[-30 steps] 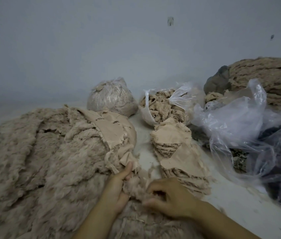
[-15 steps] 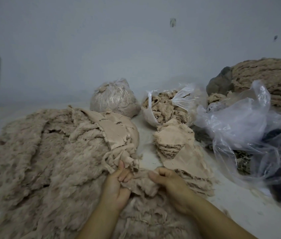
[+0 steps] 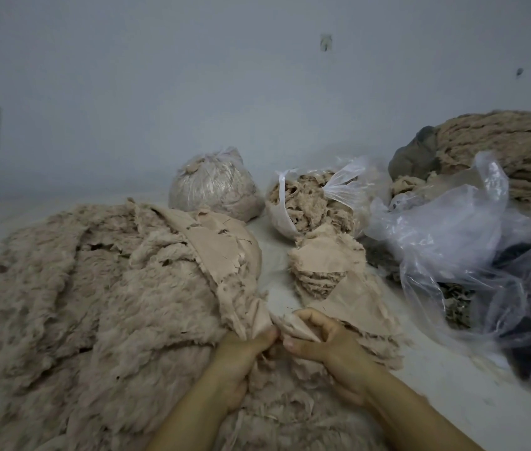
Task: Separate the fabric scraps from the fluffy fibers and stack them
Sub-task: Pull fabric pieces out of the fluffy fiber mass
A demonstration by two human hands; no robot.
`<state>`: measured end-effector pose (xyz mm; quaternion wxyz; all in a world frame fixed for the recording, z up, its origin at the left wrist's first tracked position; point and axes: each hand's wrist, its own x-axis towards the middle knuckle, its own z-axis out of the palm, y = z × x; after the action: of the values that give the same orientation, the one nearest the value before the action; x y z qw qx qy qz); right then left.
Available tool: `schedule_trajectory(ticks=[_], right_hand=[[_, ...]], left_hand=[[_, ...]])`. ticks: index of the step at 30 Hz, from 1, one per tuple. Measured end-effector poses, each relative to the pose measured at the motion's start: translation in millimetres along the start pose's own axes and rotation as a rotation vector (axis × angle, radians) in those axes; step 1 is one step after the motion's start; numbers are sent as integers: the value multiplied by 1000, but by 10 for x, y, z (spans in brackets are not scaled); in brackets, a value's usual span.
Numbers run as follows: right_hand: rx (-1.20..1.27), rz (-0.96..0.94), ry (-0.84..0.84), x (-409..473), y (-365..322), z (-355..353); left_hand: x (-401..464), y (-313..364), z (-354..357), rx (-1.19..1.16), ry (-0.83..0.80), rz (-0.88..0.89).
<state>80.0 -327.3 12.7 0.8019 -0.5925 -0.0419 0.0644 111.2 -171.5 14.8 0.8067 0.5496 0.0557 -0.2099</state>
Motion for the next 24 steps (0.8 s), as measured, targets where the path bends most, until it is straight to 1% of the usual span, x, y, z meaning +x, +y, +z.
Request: schedule_trajectory(ticks=[2, 3, 4, 6, 7, 10, 11, 12, 14, 16, 18, 19, 21, 24], right_hand=[[-39, 36, 37, -12, -9, -11], [-66, 53, 64, -16, -5, -25], [-82, 72, 89, -22, -3, -35], [-75, 95, 112, -38, -2, -50], [-62, 92, 120, -41, -1, -56], [-41, 54, 100, -41, -3, -31], [-59, 43, 79, -40, 3, -10], [-100, 33, 61, -43, 18, 6], [-215, 7, 61, -55, 54, 42], [-251, -8, 158, -56, 66, 53], [-162, -2, 253, -51, 53, 36], [-90, 2, 269, -50, 49, 27], [25, 24, 244, -49, 53, 17], [112, 9, 127, -45, 100, 76]], left_hand=[[31, 54, 14, -280, 46, 56], [52, 80, -8, -376, 56, 80], [71, 101, -35, -409, 70, 101], [66, 122, -62, -355, 85, 102], [55, 113, -73, -295, 51, 70], [-7, 44, -75, -51, -185, -113], [-34, 23, -61, 1, -232, -132], [-41, 5, -37, 14, -226, -116], [8, -40, -10, -43, -107, -9], [40, -39, -2, -194, -53, 74], [67, -14, -24, -305, -40, 99], [63, -5, -29, -323, -48, 103], [43, -10, -31, -330, -84, 96], [17, -56, 13, -335, -115, 60]])
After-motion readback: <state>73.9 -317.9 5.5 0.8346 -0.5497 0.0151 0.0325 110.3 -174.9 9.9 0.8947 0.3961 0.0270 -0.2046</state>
